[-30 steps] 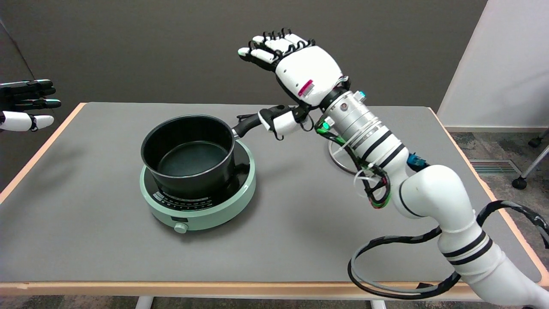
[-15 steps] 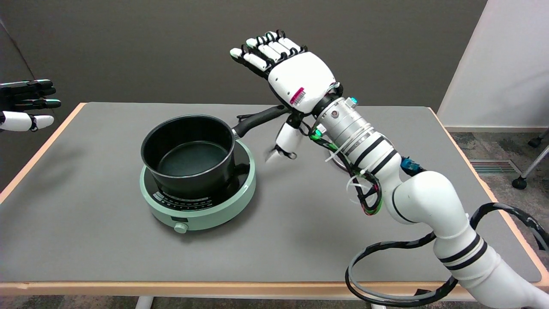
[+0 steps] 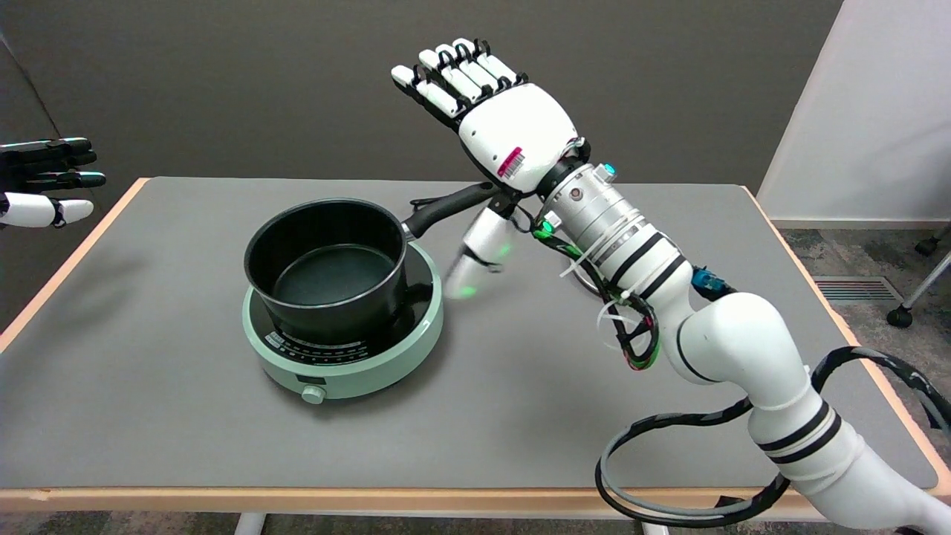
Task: Pick up the soup pot.
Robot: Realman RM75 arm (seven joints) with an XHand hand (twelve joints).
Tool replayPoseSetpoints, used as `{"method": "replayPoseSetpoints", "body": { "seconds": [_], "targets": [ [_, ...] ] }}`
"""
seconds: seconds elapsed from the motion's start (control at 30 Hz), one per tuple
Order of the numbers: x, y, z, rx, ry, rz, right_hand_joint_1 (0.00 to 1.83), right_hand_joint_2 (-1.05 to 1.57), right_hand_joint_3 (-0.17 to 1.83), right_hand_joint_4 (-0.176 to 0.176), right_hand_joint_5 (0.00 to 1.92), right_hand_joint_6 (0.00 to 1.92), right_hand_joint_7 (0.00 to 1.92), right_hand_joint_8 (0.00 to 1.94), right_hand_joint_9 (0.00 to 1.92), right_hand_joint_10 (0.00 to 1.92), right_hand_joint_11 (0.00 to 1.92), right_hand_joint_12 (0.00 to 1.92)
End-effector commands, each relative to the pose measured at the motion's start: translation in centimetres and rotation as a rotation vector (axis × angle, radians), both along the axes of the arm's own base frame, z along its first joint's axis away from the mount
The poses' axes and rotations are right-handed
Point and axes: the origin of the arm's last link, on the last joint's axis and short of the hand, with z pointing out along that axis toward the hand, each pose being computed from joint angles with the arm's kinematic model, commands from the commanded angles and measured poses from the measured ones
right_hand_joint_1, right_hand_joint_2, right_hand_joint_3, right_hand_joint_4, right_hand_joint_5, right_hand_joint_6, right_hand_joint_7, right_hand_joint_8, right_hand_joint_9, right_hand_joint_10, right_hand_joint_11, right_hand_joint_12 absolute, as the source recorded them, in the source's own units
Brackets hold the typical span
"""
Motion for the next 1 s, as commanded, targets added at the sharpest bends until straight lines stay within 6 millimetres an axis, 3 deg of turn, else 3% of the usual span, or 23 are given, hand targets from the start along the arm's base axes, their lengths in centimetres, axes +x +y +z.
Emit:
{"method": "replayPoseSetpoints", "body": {
  "seconds": [0.03,0.13,0.33,0.37,0.43,0.47,0.6,1.0],
  "targets": [
    [-0.7,-1.5,0.1,-0.018,0.03,-0.018,0.93,-0.46,0.47,0.12,0.03,0.03,0.03,0.03,0.03,0.03,0.03,0.03],
    [-1.6,-2.4,0.1,-0.029,0.038,-0.045,0.97,-0.58,0.68,0.134,0.02,0.02,0.02,0.02,0.02,0.02,0.02,0.02],
    [-3.2,-4.1,-0.3,-0.028,0.069,-0.094,1.07,-0.59,0.66,0.138,0.03,0.03,0.03,0.03,0.03,0.03,0.03,0.03],
    [-3.4,-4.3,-0.3,-0.029,0.072,-0.101,1.03,-0.58,0.65,0.163,0.05,0.05,0.05,0.05,0.05,0.05,0.05,0.05],
    [-4.0,-4.8,-0.4,-0.031,0.076,-0.119,1.04,-0.57,0.64,0.172,0.08,0.08,0.08,0.08,0.08,0.08,0.08,0.08],
    [-4.3,-4.9,-0.5,-0.031,0.076,-0.127,1.1,-0.55,0.69,0.158,0.12,0.12,0.12,0.12,0.12,0.12,0.12,0.12],
    [-5.2,-5.5,-0.4,-0.041,0.071,-0.156,1.13,-0.49,0.79,0.176,0.23,0.23,0.23,0.23,0.23,0.23,0.23,0.23],
    [-6.6,-6.9,-0.3,-0.065,0.063,-0.205,1.18,-0.44,0.64,0.176,0.31,0.31,0.31,0.31,0.31,0.31,0.31,0.31]
  ]
}}
